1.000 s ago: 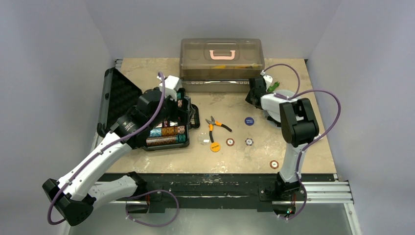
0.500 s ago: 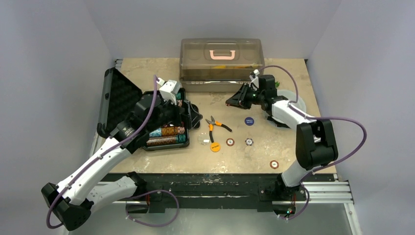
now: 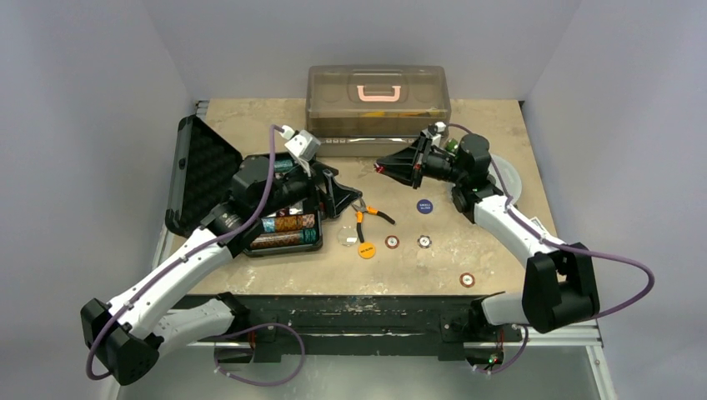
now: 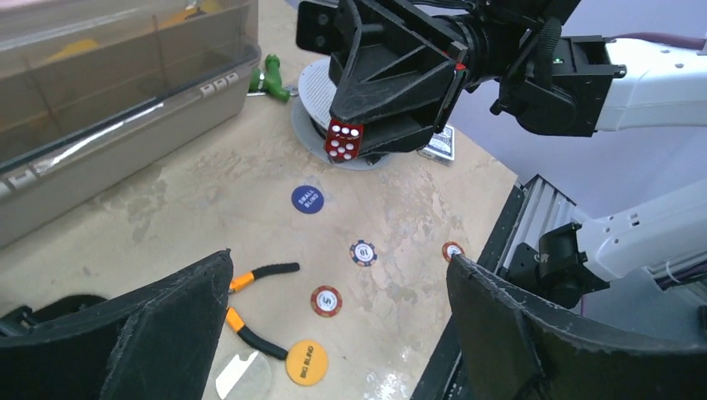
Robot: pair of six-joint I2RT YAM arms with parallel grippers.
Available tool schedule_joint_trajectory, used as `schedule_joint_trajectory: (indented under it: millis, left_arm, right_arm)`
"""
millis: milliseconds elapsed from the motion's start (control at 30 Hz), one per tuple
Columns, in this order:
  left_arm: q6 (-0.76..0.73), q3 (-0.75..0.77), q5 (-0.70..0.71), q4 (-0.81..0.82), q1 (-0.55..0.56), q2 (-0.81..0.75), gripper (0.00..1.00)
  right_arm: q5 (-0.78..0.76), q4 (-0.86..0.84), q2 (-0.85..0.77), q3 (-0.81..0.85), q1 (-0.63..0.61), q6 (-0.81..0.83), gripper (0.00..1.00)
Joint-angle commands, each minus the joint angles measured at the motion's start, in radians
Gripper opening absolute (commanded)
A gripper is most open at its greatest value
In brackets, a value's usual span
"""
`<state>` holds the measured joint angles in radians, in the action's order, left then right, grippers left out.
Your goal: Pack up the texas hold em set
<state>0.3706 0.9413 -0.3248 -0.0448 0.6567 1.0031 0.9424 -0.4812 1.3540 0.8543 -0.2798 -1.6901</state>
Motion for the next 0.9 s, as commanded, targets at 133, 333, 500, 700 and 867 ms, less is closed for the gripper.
schedule_joint_trajectory:
  millis: [133, 333, 500, 700, 867]
  left_arm:
    - [-0.226, 0.022, -0.094, 0.291, -0.003, 0.039, 0.80]
    - [-0.225, 0.049, -0.138, 0.290, -0.003, 0.071, 0.65]
    - [-0.212, 0.041, -0.110, 0.335, -0.003, 0.083, 0.61]
    - [-0.220, 0.053, -0.111, 0.368, -0.003, 0.115, 0.65]
    - [-0.214, 0.073, -0.124, 0.379, -0.003, 0.141, 0.56]
  right_arm:
    - [-0.001, -0.108, 0.008, 0.112, -0.111, -0.180, 0.00]
    - [-0.018, -0.122, 0.002, 0.109, -0.118, -0.189, 0.00]
    - [-0.014, -0.127, 0.002, 0.108, -0.127, -0.193, 0.00]
    - [-0.008, -0.140, 0.005, 0.105, -0.134, -0.208, 0.00]
    - [-0.002, -0.157, 0.011, 0.106, -0.135, -0.221, 0.00]
